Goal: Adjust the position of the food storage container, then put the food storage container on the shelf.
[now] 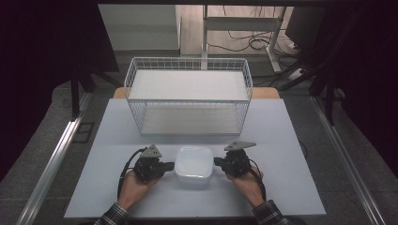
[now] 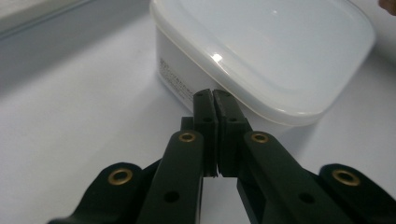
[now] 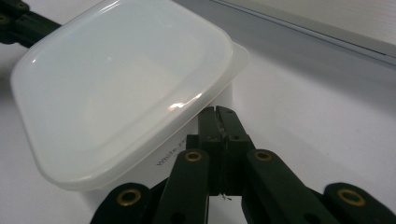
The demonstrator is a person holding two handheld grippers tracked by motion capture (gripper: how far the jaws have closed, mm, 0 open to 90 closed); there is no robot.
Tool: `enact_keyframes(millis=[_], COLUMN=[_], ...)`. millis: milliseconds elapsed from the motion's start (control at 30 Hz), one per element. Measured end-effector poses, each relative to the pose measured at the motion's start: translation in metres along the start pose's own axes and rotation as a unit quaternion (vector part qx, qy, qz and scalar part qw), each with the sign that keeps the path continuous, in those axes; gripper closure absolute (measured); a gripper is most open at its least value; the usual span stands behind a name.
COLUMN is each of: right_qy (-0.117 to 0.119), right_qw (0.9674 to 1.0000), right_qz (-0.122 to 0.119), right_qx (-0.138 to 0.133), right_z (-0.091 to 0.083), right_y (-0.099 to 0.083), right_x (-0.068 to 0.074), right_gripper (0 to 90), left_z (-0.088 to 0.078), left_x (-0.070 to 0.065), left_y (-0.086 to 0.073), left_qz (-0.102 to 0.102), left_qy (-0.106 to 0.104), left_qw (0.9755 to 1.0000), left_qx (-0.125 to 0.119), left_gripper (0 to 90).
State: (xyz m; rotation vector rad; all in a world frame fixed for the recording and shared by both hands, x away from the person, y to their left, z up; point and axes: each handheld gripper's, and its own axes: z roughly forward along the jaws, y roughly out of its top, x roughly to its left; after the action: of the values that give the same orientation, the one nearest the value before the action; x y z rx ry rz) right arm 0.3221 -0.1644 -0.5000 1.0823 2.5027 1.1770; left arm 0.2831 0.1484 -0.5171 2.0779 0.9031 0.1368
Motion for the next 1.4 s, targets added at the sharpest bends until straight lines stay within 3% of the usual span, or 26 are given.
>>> enact_keyframes(millis=[267, 333, 433, 533, 567, 600, 633, 700, 733, 767, 800, 833, 867, 1033, 1267, 1400], right_qy=[0.003, 0.002, -0.009, -0.009, -0.014, -0.014, -0.015, -0.01, -0.01, 0.005, 0.005, 0.01, 0.01, 0.01, 0.002, 0.0], right_qw=[1.0, 0.9999, 0.9997, 0.9995, 0.999, 0.999, 0.9988, 0.9989, 0.9989, 0.9991, 0.9991, 0.9992, 0.9992, 0.9993, 0.9988, 0.9985], right_qz=[-0.008, -0.01, -0.023, -0.029, -0.037, -0.037, -0.039, -0.034, -0.034, -0.027, -0.027, -0.027, -0.027, -0.029, -0.039, -0.039], right_qx=[0.001, 0.003, 0.001, -0.012, -0.02, -0.02, -0.025, -0.029, -0.029, -0.031, -0.031, -0.027, -0.027, -0.022, -0.029, -0.039], right_z=[-0.002, -0.002, -0.005, -0.014, -0.019, -0.019, -0.025, -0.029, -0.029, -0.032, -0.032, -0.033, -0.033, -0.03, -0.03, -0.03], right_y=[-0.002, -0.002, -0.003, -0.004, -0.006, -0.006, -0.009, -0.011, -0.011, -0.013, -0.013, -0.015, -0.015, -0.021, -0.021, -0.019], right_x=[0.003, 0.003, 0.004, 0.004, 0.003, 0.003, 0.002, -0.001, -0.001, -0.003, -0.003, -0.004, -0.004, -0.002, -0.001, -0.002], right_gripper=[89.3, 89.1, 87.4, 83.9, 79.5, 79.5, 73.2, 62.1, 62.1, 49.9, 49.9, 37.7, 37.7, 13.6, 5.6, 4.4], left_z=[-0.002, -0.004, -0.01, -0.017, -0.019, -0.021, -0.023, -0.026, -0.027, -0.028, -0.03, -0.032, -0.032, -0.037, -0.032, -0.029], left_x=[-0.008, -0.008, -0.008, -0.009, -0.009, -0.009, -0.01, -0.01, -0.01, -0.009, -0.009, -0.006, -0.006, -0.002, 0.0, 0.001], left_y=[-0.005, -0.006, -0.009, -0.014, -0.016, -0.018, -0.019, -0.022, -0.024, -0.025, -0.027, -0.03, -0.03, -0.035, -0.034, -0.032], left_qz=[-0.001, -0.006, -0.007, -0.007, -0.004, 0.0, 0.001, 0.0, -0.001, -0.003, -0.004, -0.009, -0.009, -0.02, -0.005, -0.013], left_qy=[-0.001, -0.002, 0.013, 0.024, 0.026, 0.028, 0.035, 0.042, 0.046, 0.049, 0.052, 0.051, 0.051, 0.057, 0.05, 0.033], left_qw=[1.0, 1.0, 0.9999, 0.9996, 0.9996, 0.9995, 0.9993, 0.9989, 0.9988, 0.9987, 0.9985, 0.9984, 0.9984, 0.9979, 0.9984, 0.9985], left_qx=[0.0, -0.001, -0.002, -0.009, -0.011, -0.013, -0.016, -0.018, -0.018, -0.018, -0.018, -0.021, -0.021, -0.025, -0.026, -0.042], left_gripper=[88.5, 84.8, 79.7, 69.4, 59.5, 59.5, 48.6, 38.4, 38.4, 30.8, 30.8, 23.7, 19.7, 7.8, 4.5, 1.5])
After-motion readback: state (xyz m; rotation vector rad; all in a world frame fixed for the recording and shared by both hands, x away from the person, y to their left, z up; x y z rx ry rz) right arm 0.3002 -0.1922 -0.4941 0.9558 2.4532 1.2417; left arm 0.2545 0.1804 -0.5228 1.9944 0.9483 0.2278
